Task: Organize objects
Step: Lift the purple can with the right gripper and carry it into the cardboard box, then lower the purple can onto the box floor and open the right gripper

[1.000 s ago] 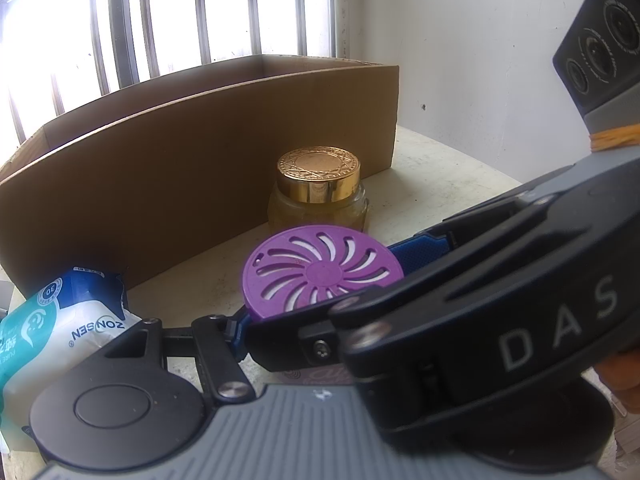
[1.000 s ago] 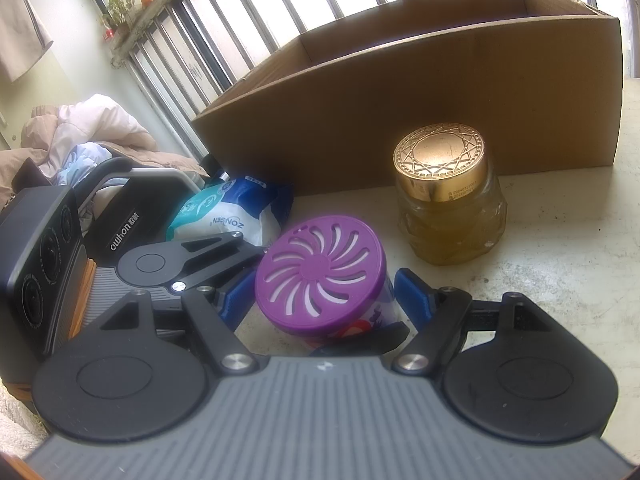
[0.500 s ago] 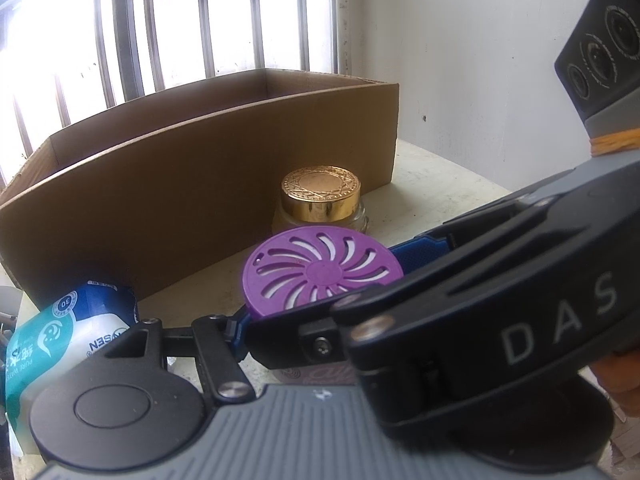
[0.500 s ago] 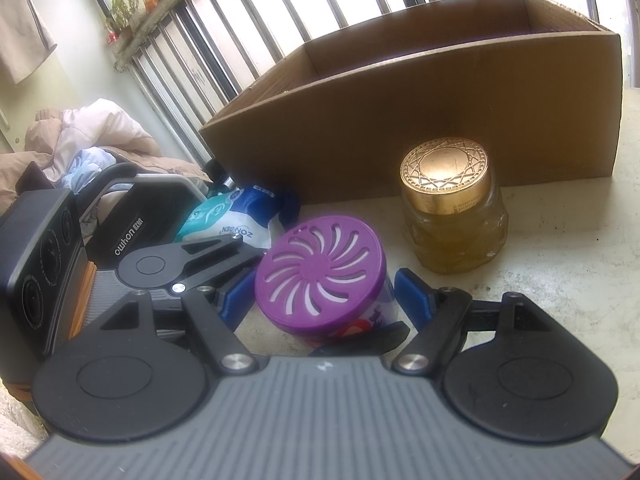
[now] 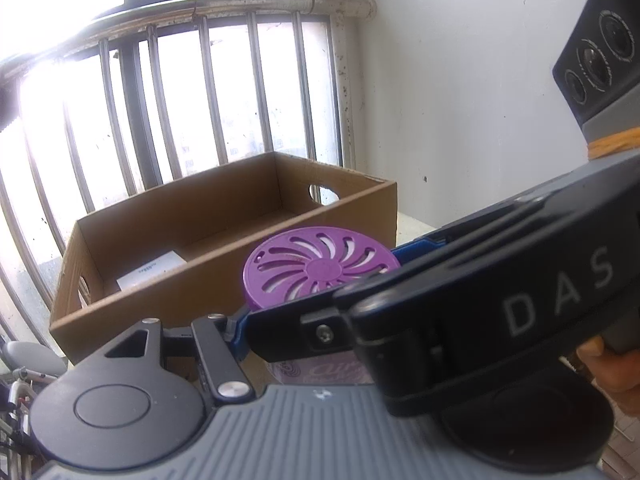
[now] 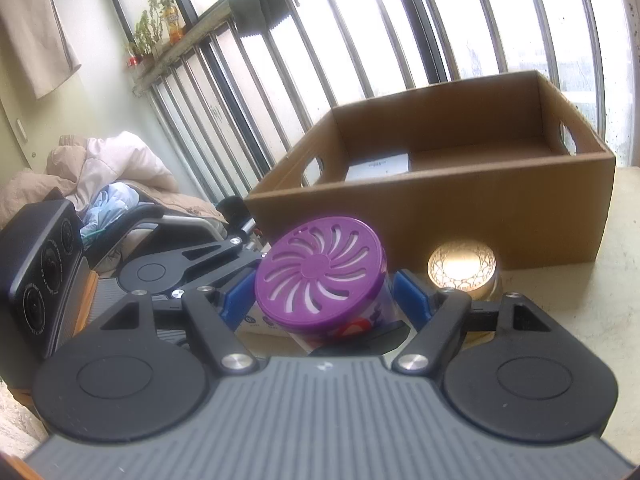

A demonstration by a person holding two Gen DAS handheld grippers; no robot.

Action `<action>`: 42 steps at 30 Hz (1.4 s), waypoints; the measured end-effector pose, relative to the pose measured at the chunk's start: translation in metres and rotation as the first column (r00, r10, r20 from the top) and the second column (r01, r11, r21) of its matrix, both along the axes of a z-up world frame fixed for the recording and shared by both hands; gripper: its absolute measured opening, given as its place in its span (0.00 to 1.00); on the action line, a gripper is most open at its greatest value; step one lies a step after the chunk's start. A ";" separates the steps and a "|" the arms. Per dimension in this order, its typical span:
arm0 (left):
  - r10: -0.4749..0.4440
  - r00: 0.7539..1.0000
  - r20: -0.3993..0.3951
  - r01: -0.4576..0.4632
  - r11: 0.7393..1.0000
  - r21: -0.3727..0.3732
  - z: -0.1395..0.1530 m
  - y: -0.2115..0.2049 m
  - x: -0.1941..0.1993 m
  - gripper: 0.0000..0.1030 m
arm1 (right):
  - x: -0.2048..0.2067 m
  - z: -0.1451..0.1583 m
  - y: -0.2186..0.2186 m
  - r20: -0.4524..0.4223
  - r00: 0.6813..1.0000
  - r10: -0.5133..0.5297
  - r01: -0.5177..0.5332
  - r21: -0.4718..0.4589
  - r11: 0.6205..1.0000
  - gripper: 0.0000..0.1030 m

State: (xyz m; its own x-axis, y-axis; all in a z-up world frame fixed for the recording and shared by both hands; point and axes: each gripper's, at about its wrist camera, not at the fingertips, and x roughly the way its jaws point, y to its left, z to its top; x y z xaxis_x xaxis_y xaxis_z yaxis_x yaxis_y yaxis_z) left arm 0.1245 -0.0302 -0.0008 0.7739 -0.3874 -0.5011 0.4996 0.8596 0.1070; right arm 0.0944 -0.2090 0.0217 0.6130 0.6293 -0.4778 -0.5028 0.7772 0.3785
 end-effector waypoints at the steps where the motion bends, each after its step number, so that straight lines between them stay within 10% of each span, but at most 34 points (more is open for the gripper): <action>1: -0.001 1.000 0.007 0.001 1.000 0.000 0.005 0.000 0.007 0.64 | 0.002 0.007 0.000 0.010 1.000 0.001 -0.001 -0.002 1.000 0.72; 16: -0.018 0.997 -0.078 0.019 1.000 0.003 0.070 -0.068 0.102 0.64 | 0.119 0.068 -0.033 -0.046 0.999 0.016 -0.016 0.001 1.000 0.72; 33: 0.106 0.917 -0.384 -0.090 0.994 0.058 0.020 -0.091 0.303 0.70 | 0.315 0.001 -0.039 -0.340 0.940 0.008 -0.013 -0.013 1.000 0.72; 42: 0.120 0.874 -0.470 -0.129 0.992 0.012 0.014 -0.084 0.344 0.77 | 0.362 -0.030 -0.016 -0.394 0.918 -0.049 -0.011 -0.148 0.989 0.72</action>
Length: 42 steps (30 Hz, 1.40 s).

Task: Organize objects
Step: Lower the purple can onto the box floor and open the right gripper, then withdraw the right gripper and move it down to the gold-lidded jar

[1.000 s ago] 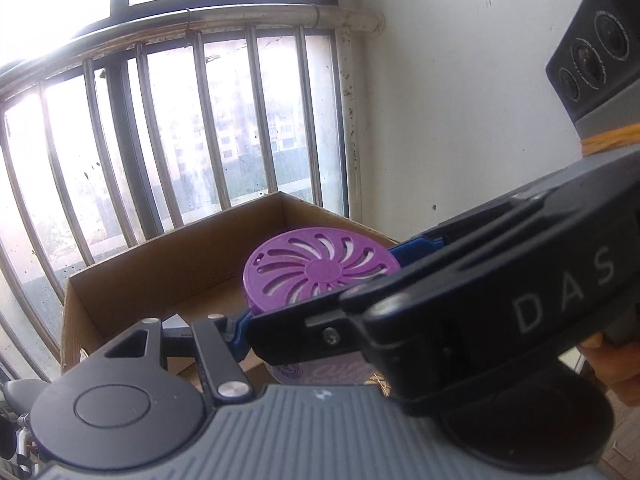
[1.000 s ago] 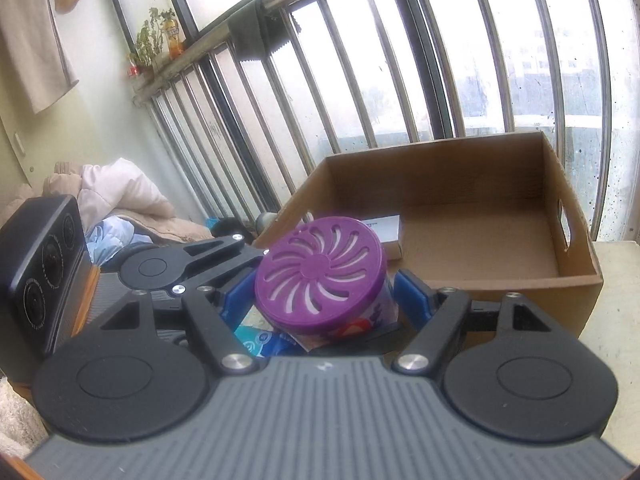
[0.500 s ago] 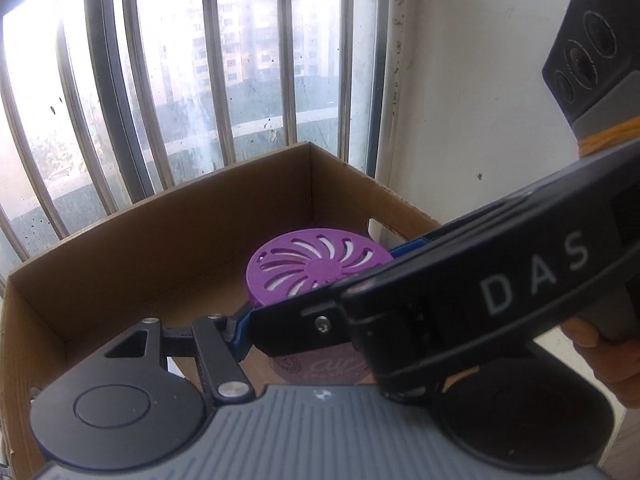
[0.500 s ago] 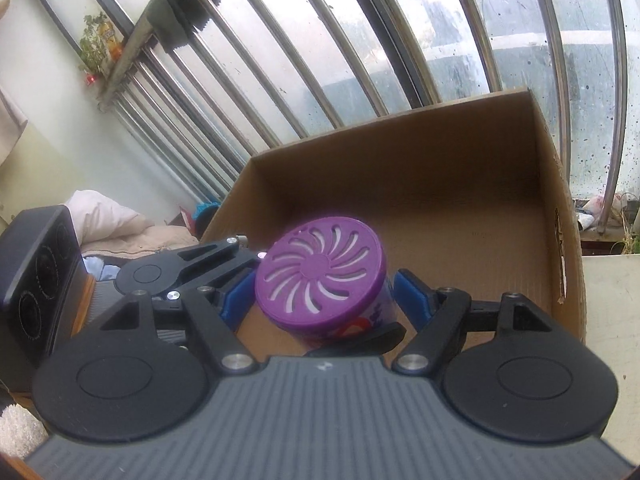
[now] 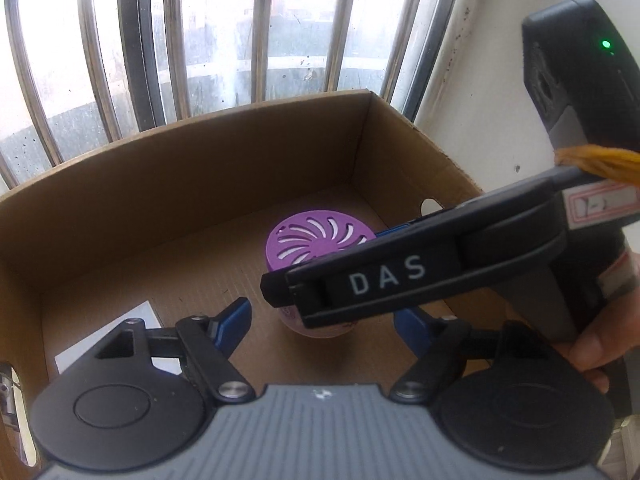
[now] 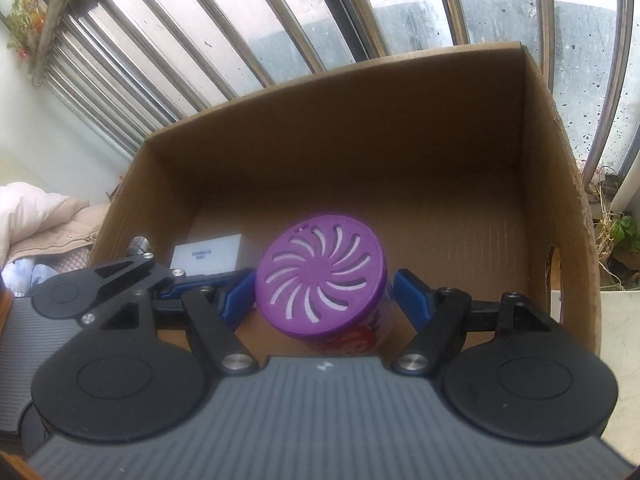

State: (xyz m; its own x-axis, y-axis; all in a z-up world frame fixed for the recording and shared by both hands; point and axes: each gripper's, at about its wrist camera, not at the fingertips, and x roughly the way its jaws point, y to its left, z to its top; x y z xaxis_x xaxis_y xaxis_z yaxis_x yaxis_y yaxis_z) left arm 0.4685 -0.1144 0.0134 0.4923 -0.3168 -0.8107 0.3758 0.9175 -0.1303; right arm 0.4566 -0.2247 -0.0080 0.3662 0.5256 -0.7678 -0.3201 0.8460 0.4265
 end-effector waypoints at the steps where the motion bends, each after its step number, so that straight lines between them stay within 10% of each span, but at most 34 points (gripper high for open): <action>1: 0.001 1.000 -0.006 -0.001 1.000 -0.005 0.000 -0.001 0.005 0.77 | 0.004 -0.002 0.003 -0.001 1.000 -0.001 0.001 -0.017 1.000 0.72; 10: 0.005 1.000 0.010 -0.005 1.000 -0.005 -0.005 -0.008 0.004 0.77 | 0.023 -0.020 0.005 -0.034 0.999 -0.043 0.039 -0.102 0.994 0.77; 23: 0.030 0.995 0.094 -0.028 0.999 -0.023 0.033 -0.009 -0.028 0.77 | -0.025 0.022 -0.016 0.082 0.994 -0.077 0.076 0.007 0.997 0.82; 34: 0.012 0.965 0.263 0.021 0.992 -0.121 0.054 0.045 -0.227 0.80 | -0.168 0.099 -0.079 0.292 0.946 -0.138 0.085 0.187 0.979 0.84; 42: -0.028 0.940 0.339 0.057 0.996 -0.075 0.013 0.030 -0.298 0.80 | -0.270 0.071 -0.104 0.326 0.935 -0.137 0.066 0.219 0.973 0.84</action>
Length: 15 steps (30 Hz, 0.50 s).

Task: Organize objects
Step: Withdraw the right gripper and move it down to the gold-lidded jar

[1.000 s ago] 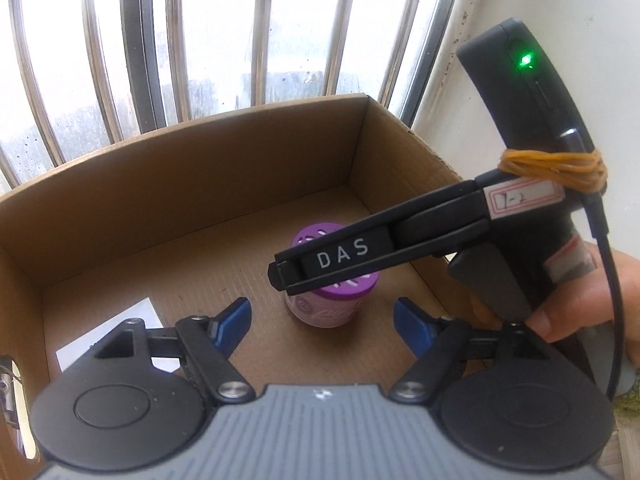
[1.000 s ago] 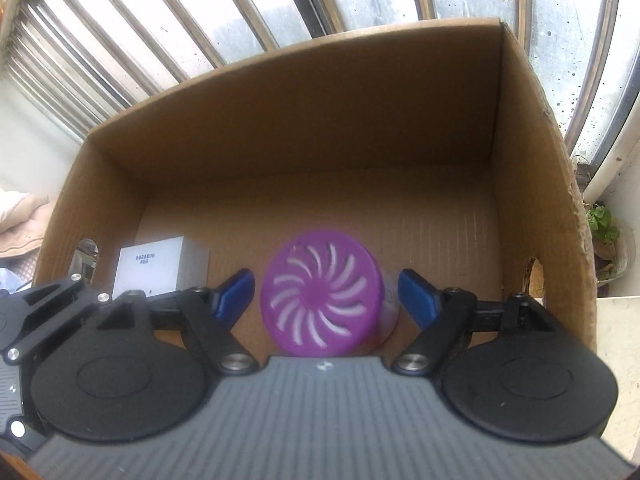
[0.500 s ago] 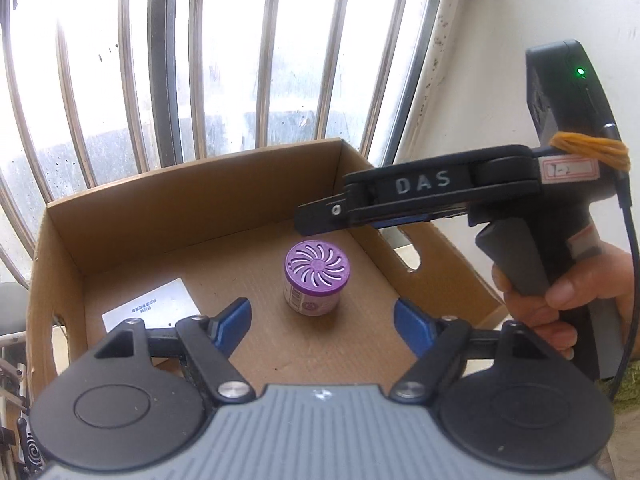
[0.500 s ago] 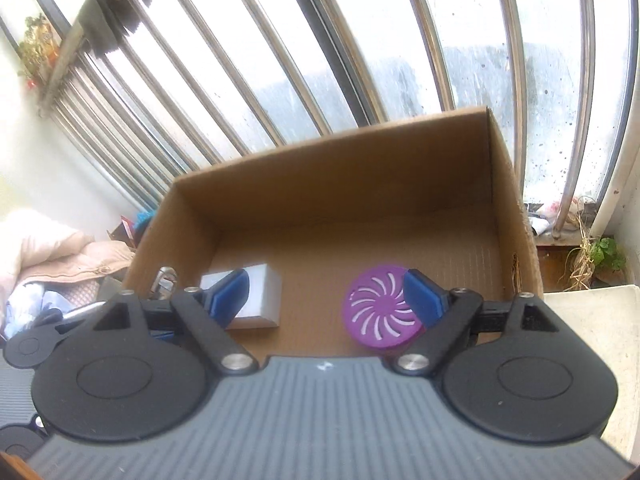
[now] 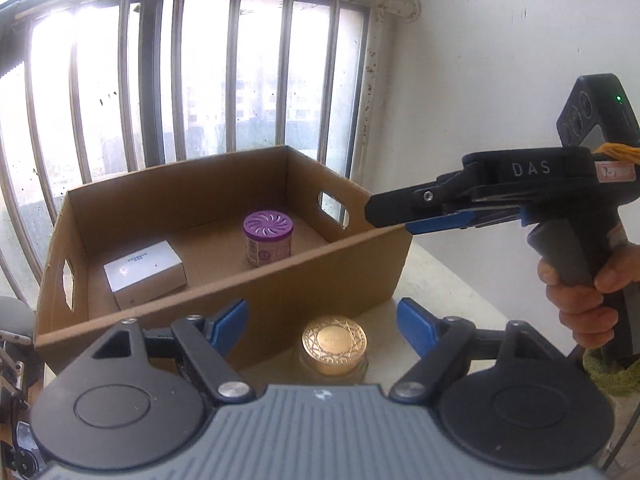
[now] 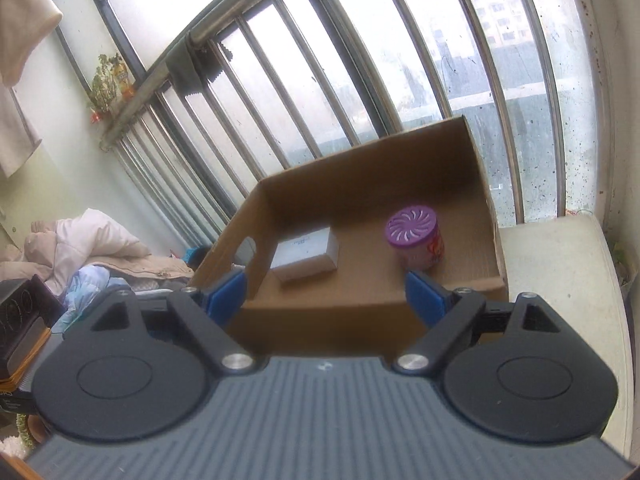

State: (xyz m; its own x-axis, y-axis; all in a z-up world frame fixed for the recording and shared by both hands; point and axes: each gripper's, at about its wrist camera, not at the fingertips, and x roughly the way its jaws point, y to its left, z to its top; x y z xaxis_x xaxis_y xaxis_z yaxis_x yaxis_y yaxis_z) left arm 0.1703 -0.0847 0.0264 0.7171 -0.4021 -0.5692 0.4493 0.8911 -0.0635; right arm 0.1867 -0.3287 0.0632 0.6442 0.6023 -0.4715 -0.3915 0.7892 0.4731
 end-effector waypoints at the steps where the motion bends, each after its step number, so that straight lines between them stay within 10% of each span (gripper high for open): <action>1: -0.006 1.000 -0.004 0.006 1.000 -0.002 -0.006 -0.002 -0.003 0.80 | -0.004 -0.010 0.003 -0.017 1.000 0.004 -0.004 0.001 1.000 0.84; 15: 0.001 0.996 -0.086 0.005 0.998 0.060 -0.079 -0.031 0.015 0.80 | 0.012 -0.101 0.044 -0.090 0.992 0.083 -0.089 -0.069 0.994 0.79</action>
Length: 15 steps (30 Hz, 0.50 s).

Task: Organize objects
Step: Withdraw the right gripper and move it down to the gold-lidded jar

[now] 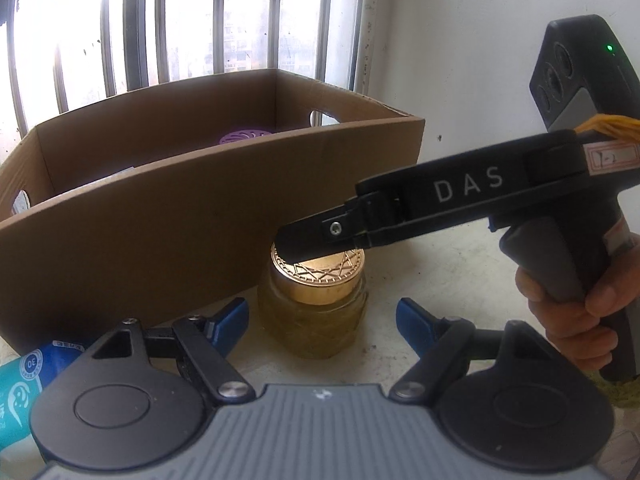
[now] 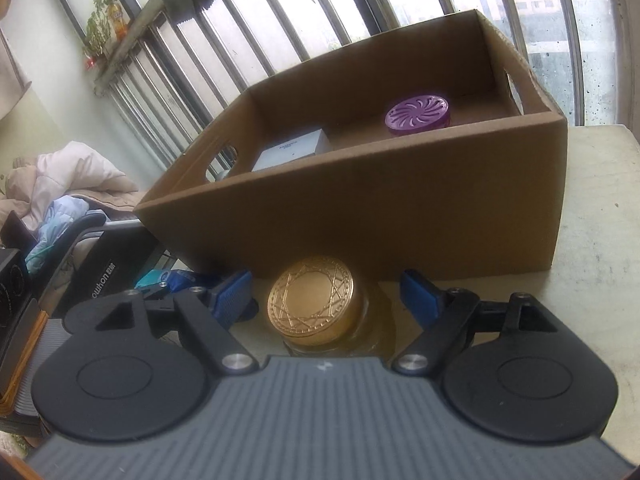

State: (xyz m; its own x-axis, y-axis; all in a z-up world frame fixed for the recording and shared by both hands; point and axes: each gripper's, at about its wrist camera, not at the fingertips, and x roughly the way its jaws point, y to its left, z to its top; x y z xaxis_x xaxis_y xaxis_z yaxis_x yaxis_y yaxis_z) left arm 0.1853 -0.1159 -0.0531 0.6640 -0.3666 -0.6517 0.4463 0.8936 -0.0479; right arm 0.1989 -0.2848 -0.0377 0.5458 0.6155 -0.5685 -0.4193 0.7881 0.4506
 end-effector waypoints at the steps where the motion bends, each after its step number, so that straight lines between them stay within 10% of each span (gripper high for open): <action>1: -0.003 1.000 -0.006 0.003 1.000 0.005 -0.003 -0.002 0.002 0.80 | 0.003 -0.003 0.000 -0.003 1.000 0.005 -0.005 0.002 1.000 0.79; 15: -0.016 1.000 -0.026 0.018 0.998 0.066 -0.034 -0.016 0.009 0.80 | 0.028 -0.032 0.011 -0.091 0.992 0.091 -0.086 0.054 0.995 0.81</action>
